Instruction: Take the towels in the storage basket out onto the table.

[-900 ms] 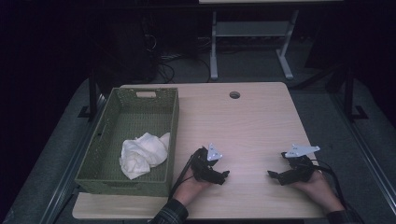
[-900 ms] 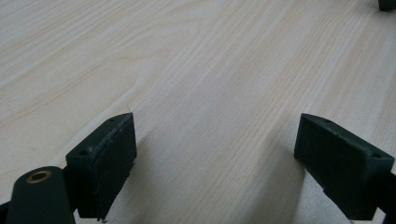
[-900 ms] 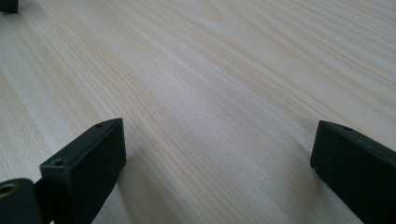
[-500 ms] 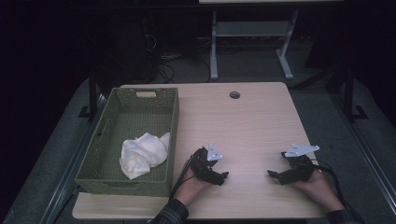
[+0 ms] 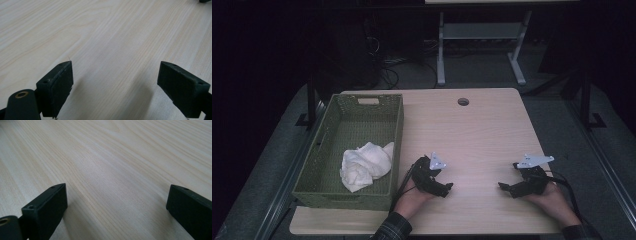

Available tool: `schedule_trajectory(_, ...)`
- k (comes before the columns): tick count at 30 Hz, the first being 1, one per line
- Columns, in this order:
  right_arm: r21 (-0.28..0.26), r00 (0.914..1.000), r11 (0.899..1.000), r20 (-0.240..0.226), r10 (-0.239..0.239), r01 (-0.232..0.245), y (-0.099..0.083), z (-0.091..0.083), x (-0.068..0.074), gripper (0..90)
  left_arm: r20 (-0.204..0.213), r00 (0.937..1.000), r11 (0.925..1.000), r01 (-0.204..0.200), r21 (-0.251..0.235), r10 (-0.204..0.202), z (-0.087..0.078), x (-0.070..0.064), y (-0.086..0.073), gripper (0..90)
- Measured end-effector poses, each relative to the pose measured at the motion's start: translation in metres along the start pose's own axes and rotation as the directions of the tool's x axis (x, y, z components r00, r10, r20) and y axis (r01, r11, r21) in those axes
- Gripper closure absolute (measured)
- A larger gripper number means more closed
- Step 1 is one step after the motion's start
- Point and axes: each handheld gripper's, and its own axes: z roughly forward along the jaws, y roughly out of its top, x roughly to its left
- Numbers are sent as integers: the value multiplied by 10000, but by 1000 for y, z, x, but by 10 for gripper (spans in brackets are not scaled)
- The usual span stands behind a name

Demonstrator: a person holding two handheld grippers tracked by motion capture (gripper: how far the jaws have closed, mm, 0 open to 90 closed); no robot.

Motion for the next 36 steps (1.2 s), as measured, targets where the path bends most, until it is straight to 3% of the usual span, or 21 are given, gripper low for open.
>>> schedule_trajectory(13,11,10000,10000,3,16,-16,0,0,0,30,-286,9995,9998,104,-155,-109,-15,2,1,127)
schedule_trajectory(16,8,10000,10000,3,17,-17,0,0,0,30,-280,9996,9999,40,-125,-44,-17,0,3,127)
schedule_trajectory(25,9,10000,10000,1,16,-16,0,0,0,31,-204,9991,9988,365,-332,-372,-25,1,7,129)
schedule_trajectory(36,11,10000,10000,4,19,-19,0,0,0,31,-101,9995,9990,293,-334,-297,-31,2,15,129)
